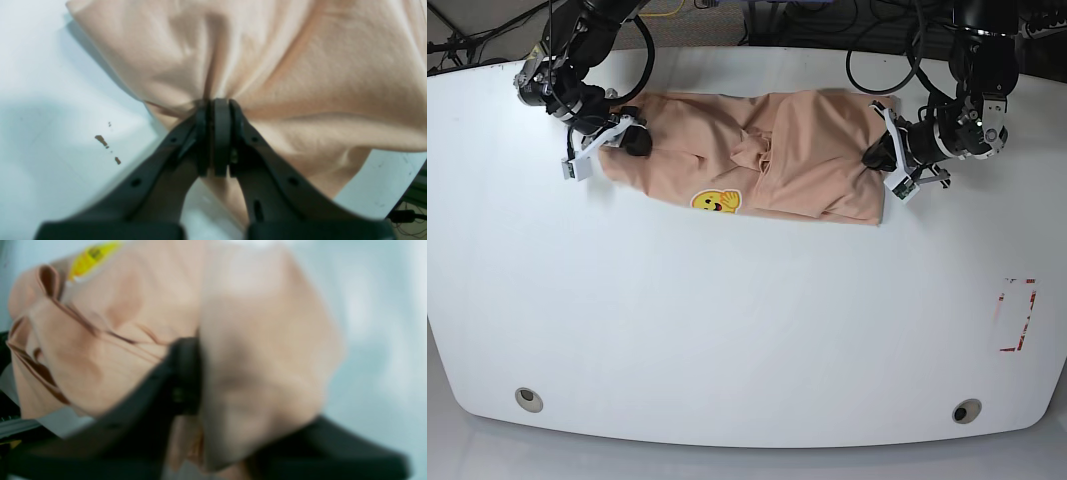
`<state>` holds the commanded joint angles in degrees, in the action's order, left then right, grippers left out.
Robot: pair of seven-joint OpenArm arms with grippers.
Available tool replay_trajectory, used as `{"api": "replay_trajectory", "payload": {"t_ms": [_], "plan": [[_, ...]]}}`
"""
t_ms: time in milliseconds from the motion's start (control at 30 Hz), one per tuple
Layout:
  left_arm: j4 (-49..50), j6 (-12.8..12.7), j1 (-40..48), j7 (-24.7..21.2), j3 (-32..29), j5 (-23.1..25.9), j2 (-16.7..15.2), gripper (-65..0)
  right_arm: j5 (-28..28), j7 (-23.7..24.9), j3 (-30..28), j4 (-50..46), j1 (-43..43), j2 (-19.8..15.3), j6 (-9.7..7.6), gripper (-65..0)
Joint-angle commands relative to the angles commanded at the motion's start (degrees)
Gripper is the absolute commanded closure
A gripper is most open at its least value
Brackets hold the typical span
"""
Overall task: Fold the T-shirt properly
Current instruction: 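Grasp the shirt ends with both grippers and straighten the bundle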
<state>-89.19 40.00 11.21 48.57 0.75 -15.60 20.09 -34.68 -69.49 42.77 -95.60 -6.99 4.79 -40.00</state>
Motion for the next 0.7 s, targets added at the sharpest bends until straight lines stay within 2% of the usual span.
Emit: {"api": "replay_trajectory", "payload": {"t_ms": [167,400,467,500,533,700], "plan": [[-0.18,0.00,0.00,0.09,-0.18,0.09,-0.18,0.0,-0.18,0.00,0.00,-1.41,-0.18,-1.05,0.00,0.0],[-0.44,0.00,0.09,0.09,-0.18,0.09,-0.09,0.0,-0.18,-0.18,-0.18,-10.02,-1.93,-2.99,0.04,0.0],[-0.44,0.00,0.09,0.18,-0.26,0.09,-0.09,0.0,-0.18,-0.53,-0.18,-13.01,-2.73,-3.87,1.54,0.0],[-0.35,0.00,0.09,0.35,-0.26,0.09,-0.09,0.0,-0.18,-1.32,-0.44,-15.30,-2.99,-4.48,2.86,0.0],[-0.35,0.00,0.09,0.53,-0.26,0.09,-0.09,0.0,-0.18,-1.67,-0.70,-15.91,-2.99,-4.57,3.21,0.0],[-0.53,0.00,-0.18,2.46,-0.35,0.09,-0.62,0.0,-0.26,-3.78,-5.10,-20.92,-3.78,-6.07,7.87,0.0]]}}
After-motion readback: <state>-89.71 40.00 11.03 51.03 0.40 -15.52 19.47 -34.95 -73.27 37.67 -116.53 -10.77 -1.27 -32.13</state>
